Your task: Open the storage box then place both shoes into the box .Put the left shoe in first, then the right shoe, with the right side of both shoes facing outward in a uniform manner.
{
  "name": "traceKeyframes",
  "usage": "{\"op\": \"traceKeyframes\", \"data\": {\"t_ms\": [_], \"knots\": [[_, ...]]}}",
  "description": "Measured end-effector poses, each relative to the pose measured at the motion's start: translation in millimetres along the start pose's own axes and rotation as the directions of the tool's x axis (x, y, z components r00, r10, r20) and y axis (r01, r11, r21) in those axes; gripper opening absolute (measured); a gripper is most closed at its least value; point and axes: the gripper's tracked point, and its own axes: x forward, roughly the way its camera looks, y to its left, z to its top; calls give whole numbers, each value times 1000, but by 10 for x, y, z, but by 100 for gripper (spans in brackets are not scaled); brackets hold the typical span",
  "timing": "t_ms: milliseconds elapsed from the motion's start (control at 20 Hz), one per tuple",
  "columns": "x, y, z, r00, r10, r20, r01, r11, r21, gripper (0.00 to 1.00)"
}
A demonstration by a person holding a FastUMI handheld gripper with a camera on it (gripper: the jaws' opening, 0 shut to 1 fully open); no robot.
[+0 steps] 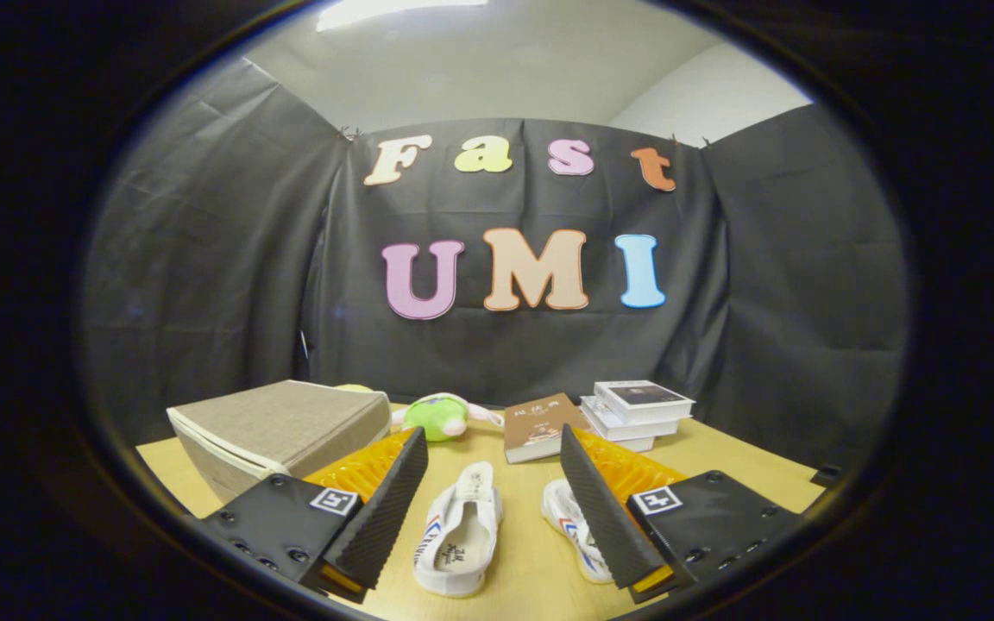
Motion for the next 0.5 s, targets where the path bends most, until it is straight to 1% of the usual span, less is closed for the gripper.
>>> {"op": "traceKeyframes", "data": {"t_ms": [150, 300, 400, 500], "knots": [[24, 94, 65, 999, 27, 22, -27, 999, 30, 99], [46, 292, 202, 992, 98, 75, -108, 984, 142, 99], [63, 397, 280, 984, 142, 111, -165, 956, 241, 99], [105, 483, 329, 975, 168, 144, -210, 913, 351, 99]]}}
